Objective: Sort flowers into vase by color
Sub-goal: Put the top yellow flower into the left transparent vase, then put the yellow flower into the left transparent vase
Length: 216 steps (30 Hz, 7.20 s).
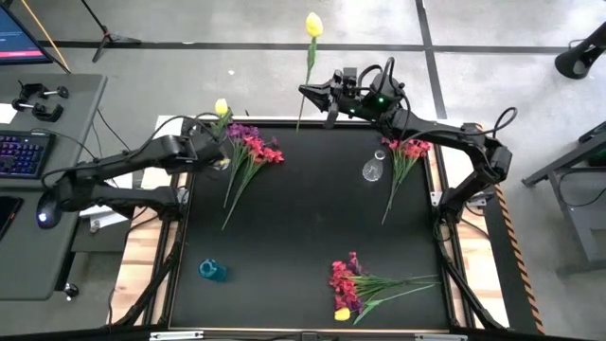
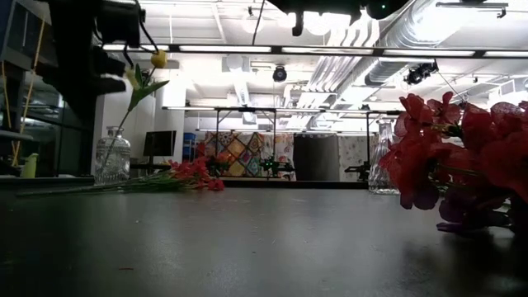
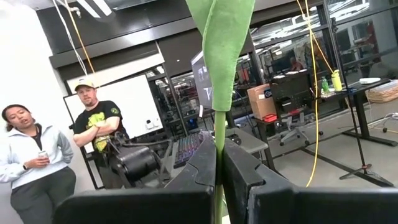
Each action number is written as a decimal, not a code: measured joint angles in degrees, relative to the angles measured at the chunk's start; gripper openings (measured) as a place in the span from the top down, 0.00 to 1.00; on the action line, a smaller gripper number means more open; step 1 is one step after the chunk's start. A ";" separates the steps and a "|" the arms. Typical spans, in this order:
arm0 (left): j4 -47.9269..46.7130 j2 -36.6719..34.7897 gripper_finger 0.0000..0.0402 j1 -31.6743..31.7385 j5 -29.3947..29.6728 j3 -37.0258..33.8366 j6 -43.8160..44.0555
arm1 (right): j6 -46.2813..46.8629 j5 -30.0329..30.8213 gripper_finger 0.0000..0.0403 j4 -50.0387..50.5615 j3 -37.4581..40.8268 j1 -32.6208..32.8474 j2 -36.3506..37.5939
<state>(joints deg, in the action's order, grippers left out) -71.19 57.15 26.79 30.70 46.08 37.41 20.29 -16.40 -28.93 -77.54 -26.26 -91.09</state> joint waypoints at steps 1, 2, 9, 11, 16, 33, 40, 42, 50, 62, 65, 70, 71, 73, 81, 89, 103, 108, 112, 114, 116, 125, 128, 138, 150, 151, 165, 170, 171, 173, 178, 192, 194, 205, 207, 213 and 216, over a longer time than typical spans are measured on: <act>0.87 0.44 1.00 0.46 0.04 -0.48 -0.35 | 0.07 0.01 1.00 0.00 0.00 0.00 0.00; 1.24 0.92 1.00 0.91 0.26 -0.81 -0.52 | 0.15 0.02 1.00 0.00 0.00 -0.01 0.00; 1.83 3.40 1.00 4.12 4.99 -1.26 -4.69 | 0.63 0.02 1.00 0.00 0.02 0.00 0.00; 2.40 4.21 1.00 5.05 4.74 -1.26 -5.72 | 0.63 -0.09 1.00 0.00 0.02 0.00 0.00; 5.73 6.77 1.00 7.04 1.63 -1.26 -10.58 | 0.63 -0.15 1.00 0.00 0.02 0.00 0.00; 9.52 11.96 1.00 8.26 -4.61 -1.26 -16.50 | 0.24 -0.32 1.00 -0.02 0.02 -0.02 0.00; 11.76 11.95 1.00 8.04 -9.11 -1.26 -20.62 | 0.22 -0.35 1.00 -0.02 0.04 -0.01 0.00; 12.28 11.95 1.00 7.53 -9.44 -1.26 -21.51 | 0.20 -0.35 1.00 -0.02 0.04 -0.02 0.00; 15.75 11.95 1.00 5.27 -13.42 -1.26 -25.59 | 0.17 -0.35 1.00 -0.02 0.04 -0.01 0.00; 15.36 11.95 1.00 1.67 -16.30 -0.75 -26.96 | 0.00 -0.35 1.00 -0.02 0.04 0.00 0.00; 9.87 11.34 1.00 0.37 -11.98 1.71 -21.72 | -0.04 -0.35 1.00 -0.02 0.04 -0.02 0.00; 0.16 8.83 1.00 0.04 -2.45 5.29 -10.68 | -0.04 -0.35 1.00 -0.02 0.03 -0.02 0.00; -1.25 8.55 1.00 0.61 -1.49 5.29 -9.78 | -0.04 -0.35 1.00 -0.02 0.04 -0.01 0.00; -2.99 8.45 1.00 2.05 -0.58 5.27 -9.12 | -0.04 -0.35 1.00 -0.02 0.04 -0.02 0.00; 9.43 8.73 1.00 8.26 3.88 1.29 -16.00 | 0.27 -0.44 1.00 -0.02 0.04 -0.01 0.00; 16.58 9.44 1.00 11.14 4.32 -1.24 -19.91 | 0.73 -0.74 1.00 0.00 0.04 0.00 0.00; 18.78 8.25 1.00 11.01 -5.94 -1.53 -25.56 | 0.83 -0.74 1.00 -0.02 0.04 0.00 0.00; 18.98 7.69 1.00 10.85 -9.36 -1.53 -25.57 | 0.85 -0.74 1.00 0.00 0.04 0.04 0.00; 21.92 7.71 1.00 9.75 -11.80 -1.53 -25.52 | 0.83 -0.74 1.00 -0.02 0.04 0.04 0.00; 22.64 7.71 1.00 8.96 -12.43 -1.53 -24.56 | 0.84 -0.74 1.00 -0.03 0.04 0.04 0.00; 23.17 7.71 1.00 8.03 -12.46 -1.53 -23.09 | 0.83 -0.79 1.00 -0.20 0.04 0.04 0.00; 19.67 7.03 1.00 3.59 -11.50 -0.56 -18.41 | 0.32 -2.34 1.00 -1.46 0.04 0.04 0.00; 16.01 4.09 1.00 2.37 -10.07 2.67 -16.29 | -0.18 -4.96 1.00 -0.11 0.04 0.28 0.00; 15.21 -11.52 1.00 -3.34 -10.91 16.93 -15.06 | -6.98 -5.03 1.00 -2.31 0.04 5.56 -6.53; 35.62 -22.34 1.00 -6.23 -11.17 21.97 -19.66 | -7.38 -5.05 1.00 -19.81 -19.39 8.60 -33.18; 36.52 -22.85 1.00 -6.23 -11.25 21.97 -19.30 | -8.10 -4.78 1.00 -19.70 -22.07 8.73 -35.35; 38.10 -25.21 1.00 -6.23 -15.19 21.95 -20.17 | -7.85 5.02 1.00 -13.56 -46.29 8.22 -54.84; 38.09 -25.21 1.00 -6.23 -15.27 21.95 -20.13 | -10.28 7.26 1.00 -11.72 -48.41 8.22 -56.57; 38.09 -25.21 1.00 -6.23 -15.48 21.95 -20.12 | -10.89 7.74 1.00 -11.53 -48.39 8.20 -56.59; 38.09 -25.21 1.00 -6.23 -16.05 21.95 -20.13 | -11.43 9.11 1.00 -11.51 -48.39 8.20 -56.59; 38.10 -25.21 1.00 -6.23 -16.70 21.95 -20.12 | -12.78 9.92 1.00 -9.42 -48.48 8.08 -56.58; 38.13 -25.21 1.00 -6.23 -16.68 21.95 -20.09 | -11.23 7.18 0.99 1.61 -48.50 8.77 -56.57; 38.22 -25.21 1.00 -6.21 -16.68 21.95 -20.09 | -11.13 6.91 0.96 4.47 -48.50 8.74 -56.39; 42.15 -25.21 1.00 -6.21 -16.63 21.95 -22.54 | -11.99 5.32 0.45 23.54 -48.50 8.56 -49.92; 42.42 -25.21 1.00 -6.21 -16.61 21.95 -22.57 | -14.39 3.46 0.37 27.76 -48.50 8.31 -48.17; 42.39 -25.20 1.00 -6.21 -16.57 21.95 -22.66 | -16.62 -3.91 0.25 40.53 -48.54 7.10 -44.53; 42.39 -25.19 1.00 -6.21 -16.46 21.95 -22.66 | -20.77 -5.17 0.25 49.77 -48.52 6.27 -42.16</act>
<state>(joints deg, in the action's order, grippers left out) -28.80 31.96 20.58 14.24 68.03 14.74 -0.48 -21.57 20.84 -126.06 -20.00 -133.25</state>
